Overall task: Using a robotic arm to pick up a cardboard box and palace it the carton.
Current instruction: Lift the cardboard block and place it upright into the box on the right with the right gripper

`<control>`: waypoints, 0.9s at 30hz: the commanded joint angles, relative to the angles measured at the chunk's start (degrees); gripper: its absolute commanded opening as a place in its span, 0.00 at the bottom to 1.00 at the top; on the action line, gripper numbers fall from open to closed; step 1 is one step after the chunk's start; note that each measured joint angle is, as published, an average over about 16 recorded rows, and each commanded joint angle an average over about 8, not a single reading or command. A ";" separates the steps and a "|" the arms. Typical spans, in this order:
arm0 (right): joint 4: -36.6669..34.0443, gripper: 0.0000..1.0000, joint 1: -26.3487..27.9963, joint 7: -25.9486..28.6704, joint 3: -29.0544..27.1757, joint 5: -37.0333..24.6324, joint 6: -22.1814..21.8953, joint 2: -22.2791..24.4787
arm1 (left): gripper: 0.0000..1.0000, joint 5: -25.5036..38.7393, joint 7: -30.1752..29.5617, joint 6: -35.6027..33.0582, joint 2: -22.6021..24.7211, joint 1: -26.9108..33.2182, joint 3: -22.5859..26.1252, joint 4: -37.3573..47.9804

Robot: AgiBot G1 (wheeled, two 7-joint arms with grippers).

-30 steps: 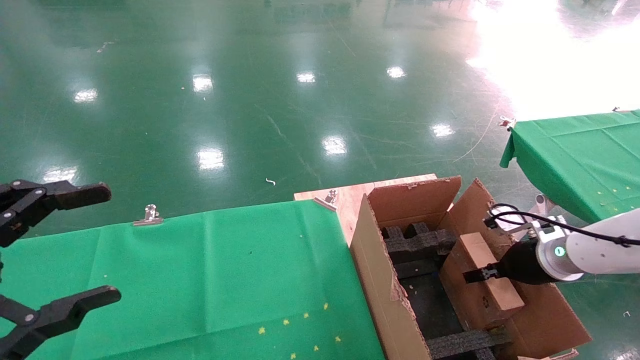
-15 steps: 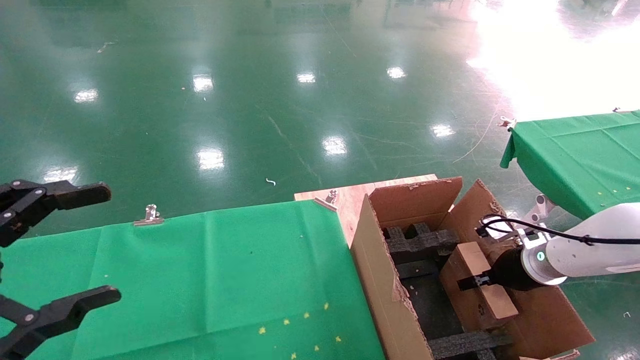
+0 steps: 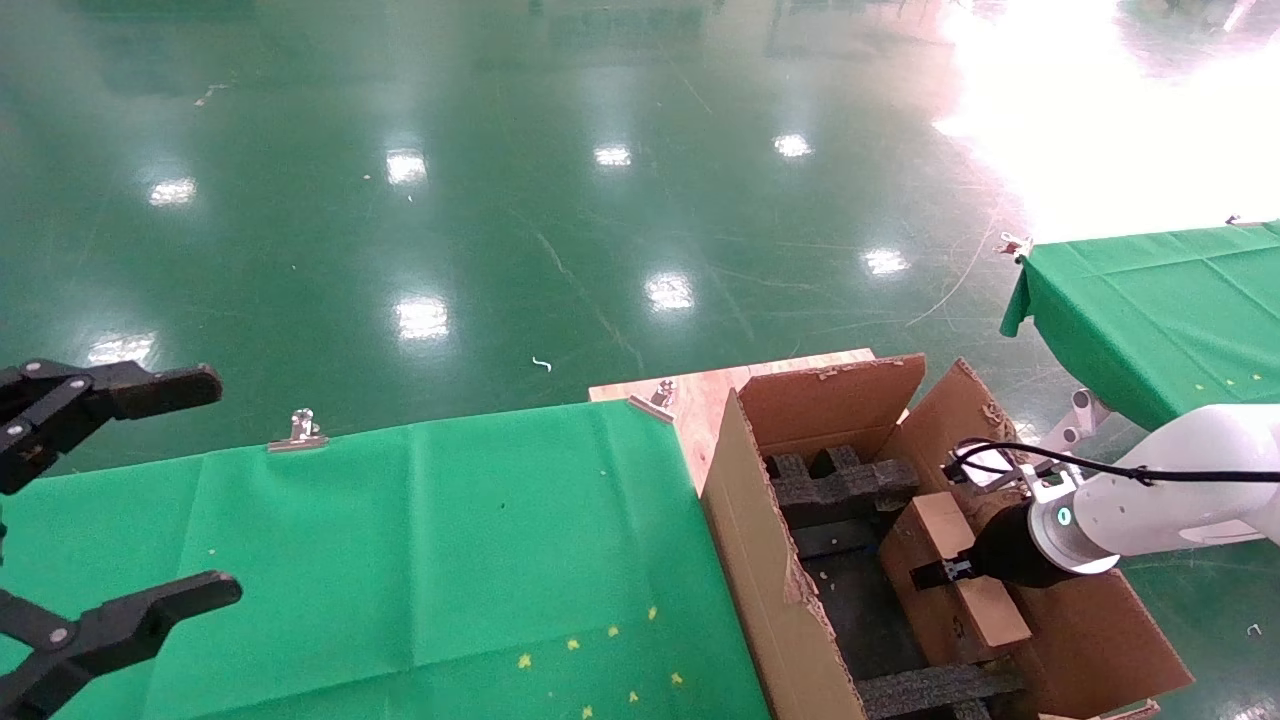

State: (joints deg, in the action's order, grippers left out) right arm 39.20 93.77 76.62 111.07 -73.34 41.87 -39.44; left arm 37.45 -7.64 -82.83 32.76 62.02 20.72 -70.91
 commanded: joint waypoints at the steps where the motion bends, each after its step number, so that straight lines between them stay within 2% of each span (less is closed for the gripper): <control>1: -0.63 0.58 -0.20 -0.55 -0.12 0.29 0.20 -0.33 | 1.00 0.00 0.00 0.00 0.00 0.00 0.00 0.00; 4: -0.95 0.94 -0.31 -0.79 -0.18 0.44 0.27 -0.52 | 1.00 -0.01 0.00 0.01 0.00 -0.01 -0.01 0.01; 5: -0.94 1.00 -0.31 -0.77 -0.19 0.44 0.29 -0.52 | 1.00 0.00 0.00 0.01 0.00 -0.01 -0.01 0.01; 27: -0.69 1.00 1.22 -0.06 -0.26 -0.06 0.55 0.17 | 1.00 0.00 0.00 0.01 0.00 -0.01 0.00 0.01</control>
State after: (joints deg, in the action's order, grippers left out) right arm 38.69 95.05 76.54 110.79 -73.41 42.42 -39.18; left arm 37.44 -7.64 -82.83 32.75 62.01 20.72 -70.90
